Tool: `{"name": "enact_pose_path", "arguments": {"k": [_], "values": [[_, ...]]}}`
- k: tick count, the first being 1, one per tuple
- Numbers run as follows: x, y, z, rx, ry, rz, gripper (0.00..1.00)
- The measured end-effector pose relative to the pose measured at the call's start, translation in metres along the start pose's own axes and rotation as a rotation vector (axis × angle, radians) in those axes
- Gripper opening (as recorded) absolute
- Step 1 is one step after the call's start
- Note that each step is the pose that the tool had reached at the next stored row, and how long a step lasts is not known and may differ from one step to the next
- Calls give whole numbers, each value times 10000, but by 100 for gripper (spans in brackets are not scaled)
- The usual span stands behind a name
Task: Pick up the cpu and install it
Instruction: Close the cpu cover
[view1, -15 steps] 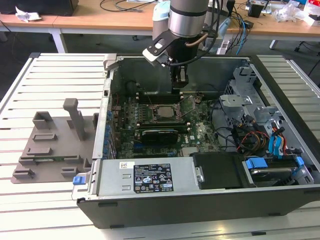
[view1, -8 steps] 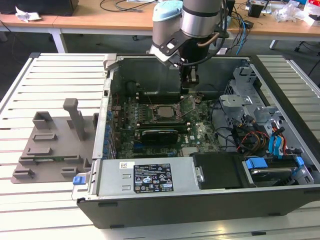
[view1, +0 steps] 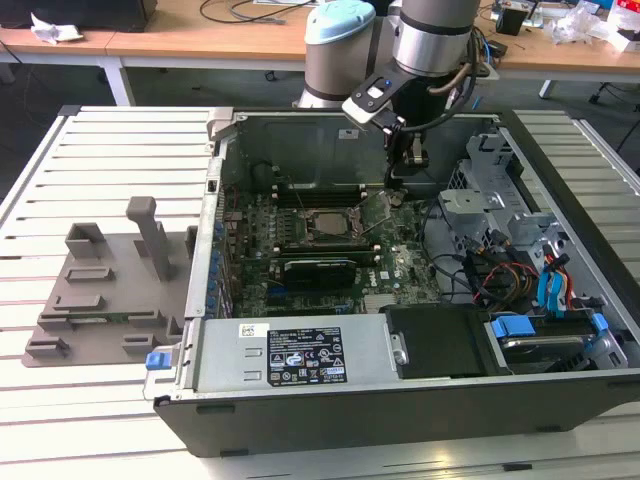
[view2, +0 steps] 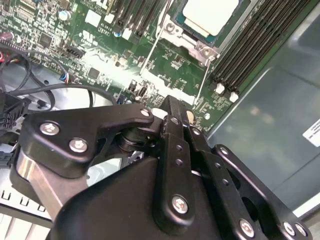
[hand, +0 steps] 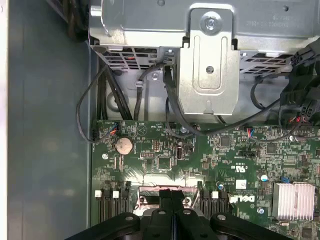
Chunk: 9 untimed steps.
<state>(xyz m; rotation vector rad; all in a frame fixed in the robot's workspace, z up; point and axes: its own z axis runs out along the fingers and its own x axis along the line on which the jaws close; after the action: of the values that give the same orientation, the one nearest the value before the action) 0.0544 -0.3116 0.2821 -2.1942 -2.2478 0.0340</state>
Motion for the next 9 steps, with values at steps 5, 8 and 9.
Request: {"name": "enact_pose_path", "arguments": {"k": [5, 8, 9], "values": [[3, 103, 58, 28, 1, 0, 11], [17, 163, 135, 47, -7, -8, 11], [28, 196, 195, 53, -13, -17, 11]]}}
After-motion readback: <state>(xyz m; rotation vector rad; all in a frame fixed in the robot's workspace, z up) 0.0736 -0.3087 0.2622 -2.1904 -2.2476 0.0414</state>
